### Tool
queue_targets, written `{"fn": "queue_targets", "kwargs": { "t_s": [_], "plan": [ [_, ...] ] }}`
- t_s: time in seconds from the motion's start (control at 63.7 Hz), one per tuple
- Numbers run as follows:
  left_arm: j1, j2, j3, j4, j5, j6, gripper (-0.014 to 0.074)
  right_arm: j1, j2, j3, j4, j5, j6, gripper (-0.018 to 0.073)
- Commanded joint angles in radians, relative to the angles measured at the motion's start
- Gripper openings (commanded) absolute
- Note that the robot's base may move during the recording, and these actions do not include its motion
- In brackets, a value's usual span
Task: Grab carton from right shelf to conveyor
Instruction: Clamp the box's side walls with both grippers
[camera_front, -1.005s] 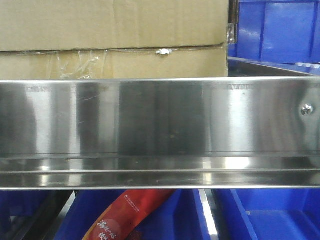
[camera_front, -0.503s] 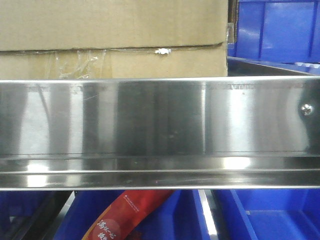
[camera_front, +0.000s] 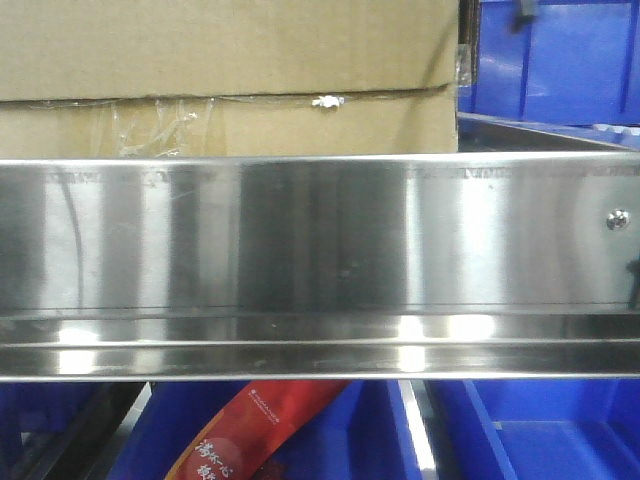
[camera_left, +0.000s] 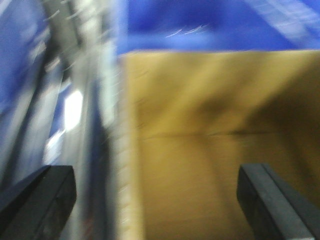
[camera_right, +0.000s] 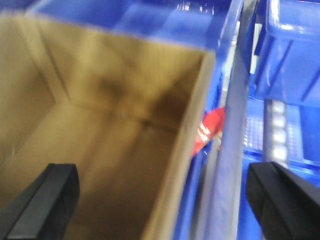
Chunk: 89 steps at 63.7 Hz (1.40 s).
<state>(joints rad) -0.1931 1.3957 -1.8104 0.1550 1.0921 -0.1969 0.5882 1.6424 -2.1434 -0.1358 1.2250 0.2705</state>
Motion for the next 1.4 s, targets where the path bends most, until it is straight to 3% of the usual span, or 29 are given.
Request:
{"fn": "queue_targets", "kwargs": {
  "t_s": [0.0,0.283,0.817,0.927,1.037,1.115,1.162,1.241,1.382],
  "plan": [
    [0.011,0.047,-0.051,-0.026,0.049,0.021,0.0547,-0.02,0.021,-0.03,-0.02,-0.004,0.014,0.0559],
    [0.011,0.178,-0.1,-0.016,0.099,0.04,0.0547,-0.068,0.094,-0.03,-0.009,-0.004,0.016,0.0559],
    [0.043,0.262,-0.1,-0.013,0.1,0.04,0.0529,-0.068,0.224,-0.03,0.024,-0.004,0.016,0.0551],
    [0.048,0.272,-0.1,-0.013,0.108,0.04,0.0431,-0.068,0.235,-0.03,0.024,-0.004,0.016,0.0401],
    [0.048,0.274,-0.1,-0.011,0.121,0.04,0.0231,-0.068,0.237,-0.03,0.024,-0.004,0.016,0.0097],
    [0.048,0.274,-0.1,-0.011,0.124,0.04,0.0027,-0.068,0.237,-0.03,0.024,-0.004,0.016,-0.0099],
    [0.048,0.276,-0.1,-0.011,0.128,0.04,-0.0043,-0.068,0.237,-0.03,0.024,-0.004,0.016,-0.0068],
    [0.048,0.276,-0.1,-0.011,0.129,0.04,0.0008,-0.068,0.237,-0.03,0.024,-0.004,0.016,-0.006],
    [0.048,0.274,-0.1,0.013,0.129,0.04,-0.0006,-0.068,0.231,-0.03,0.024,-0.004,0.016,-0.006]
  ]
}}
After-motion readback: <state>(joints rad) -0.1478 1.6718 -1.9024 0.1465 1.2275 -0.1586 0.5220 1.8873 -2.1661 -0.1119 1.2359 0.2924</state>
